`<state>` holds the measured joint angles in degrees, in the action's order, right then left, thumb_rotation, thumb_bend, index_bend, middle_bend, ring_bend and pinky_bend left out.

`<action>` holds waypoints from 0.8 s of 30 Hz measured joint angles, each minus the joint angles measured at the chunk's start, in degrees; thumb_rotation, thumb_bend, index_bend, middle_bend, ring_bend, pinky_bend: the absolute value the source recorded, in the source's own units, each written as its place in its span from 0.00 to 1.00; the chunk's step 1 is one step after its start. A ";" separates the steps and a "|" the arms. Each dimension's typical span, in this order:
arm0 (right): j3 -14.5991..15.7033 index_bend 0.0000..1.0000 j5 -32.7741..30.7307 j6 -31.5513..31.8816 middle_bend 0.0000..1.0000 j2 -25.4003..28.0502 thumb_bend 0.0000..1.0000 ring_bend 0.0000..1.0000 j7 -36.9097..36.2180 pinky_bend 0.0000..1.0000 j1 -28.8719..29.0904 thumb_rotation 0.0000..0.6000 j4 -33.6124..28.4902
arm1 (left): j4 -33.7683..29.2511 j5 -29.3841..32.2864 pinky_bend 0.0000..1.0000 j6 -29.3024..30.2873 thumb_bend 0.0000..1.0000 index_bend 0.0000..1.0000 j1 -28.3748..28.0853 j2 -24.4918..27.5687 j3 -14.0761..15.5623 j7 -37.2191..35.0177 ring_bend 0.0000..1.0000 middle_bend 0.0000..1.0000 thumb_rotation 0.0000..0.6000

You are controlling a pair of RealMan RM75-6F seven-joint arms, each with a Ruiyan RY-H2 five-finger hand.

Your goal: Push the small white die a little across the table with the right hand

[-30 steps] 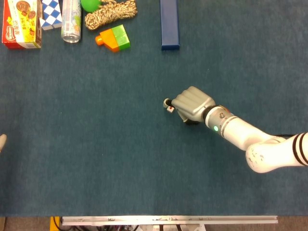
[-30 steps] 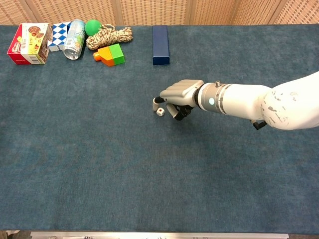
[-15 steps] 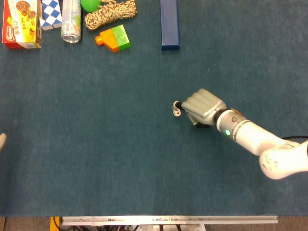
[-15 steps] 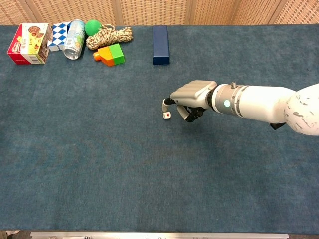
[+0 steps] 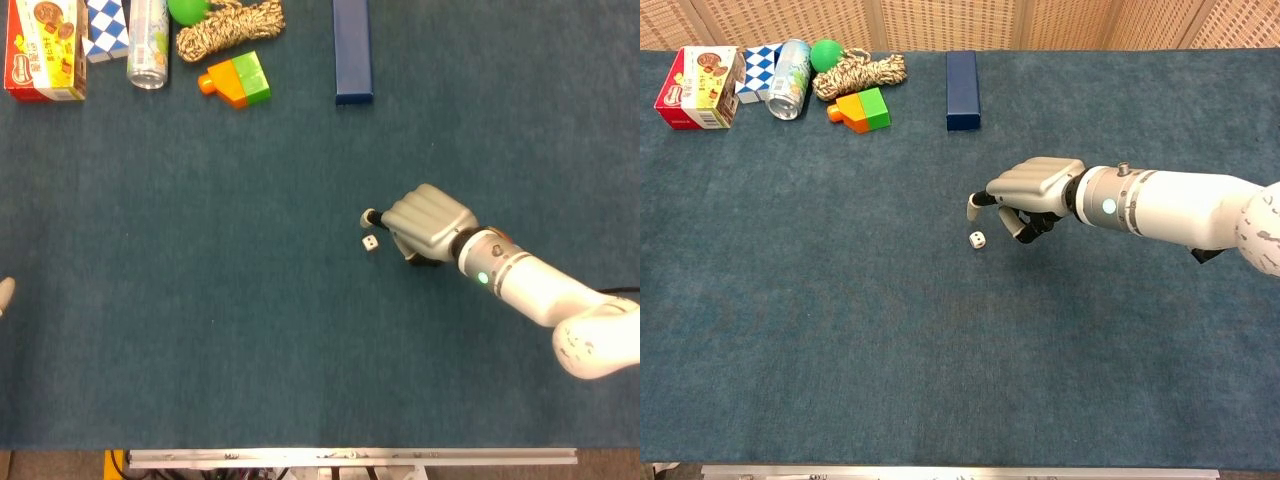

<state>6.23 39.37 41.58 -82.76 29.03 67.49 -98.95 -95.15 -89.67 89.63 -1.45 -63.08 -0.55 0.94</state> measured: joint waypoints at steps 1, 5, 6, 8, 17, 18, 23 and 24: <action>0.05 0.22 -0.32 -0.21 1.00 -0.42 1.00 1.00 0.20 1.00 0.13 1.00 0.42 | 0.02 0.02 0.10 0.01 0.22 0.14 0.03 0.02 0.00 -0.02 0.17 0.14 1.00; 0.52 0.22 -1.52 -0.76 1.00 -1.74 1.00 1.00 1.32 1.00 0.72 1.00 1.44 | 0.23 0.20 0.10 -0.01 0.22 0.14 0.14 0.05 0.04 -0.09 0.17 0.14 1.00; 0.72 0.22 -1.82 -0.85 1.00 -2.02 1.00 1.00 1.68 1.00 0.89 1.00 1.57 | 0.27 0.23 0.10 -0.02 0.22 0.14 0.15 0.05 0.04 -0.12 0.17 0.14 1.00; 1.01 0.22 -2.21 -0.88 1.00 -2.35 1.00 1.00 2.14 1.00 1.12 1.00 1.70 | 0.33 0.22 0.10 -0.03 0.22 0.14 0.15 0.04 0.04 -0.16 0.17 0.14 1.00; 1.57 0.22 -1.81 0.33 1.00 -1.26 1.00 1.00 2.36 1.00 0.74 1.00 -0.38 | 0.35 0.00 0.10 -0.16 0.22 0.14 -0.02 -0.16 -0.02 -0.09 0.17 0.14 1.00; 1.65 0.22 -1.31 0.53 1.00 -0.86 1.00 1.00 2.16 1.00 0.45 1.00 -0.96 | 0.33 -0.02 0.10 -0.18 0.22 0.14 -0.04 -0.19 -0.03 -0.07 0.17 0.14 1.00; 2.15 0.22 0.74 1.19 1.00 0.70 1.00 1.00 1.46 1.00 -0.76 1.00 -2.99 | 0.19 -0.17 0.10 -0.30 0.22 0.14 -0.18 -0.30 -0.04 0.15 0.17 0.14 1.00; 2.29 0.22 1.18 1.30 1.00 1.09 1.00 1.00 1.33 1.00 -1.01 1.00 -3.51 | 0.13 -0.21 0.10 -0.31 0.22 0.14 -0.20 -0.32 -0.04 0.21 0.17 0.14 1.00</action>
<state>8.52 40.55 42.88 -81.67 30.35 66.48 -102.46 -95.02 -89.88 89.32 -1.66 -63.40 -0.59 1.15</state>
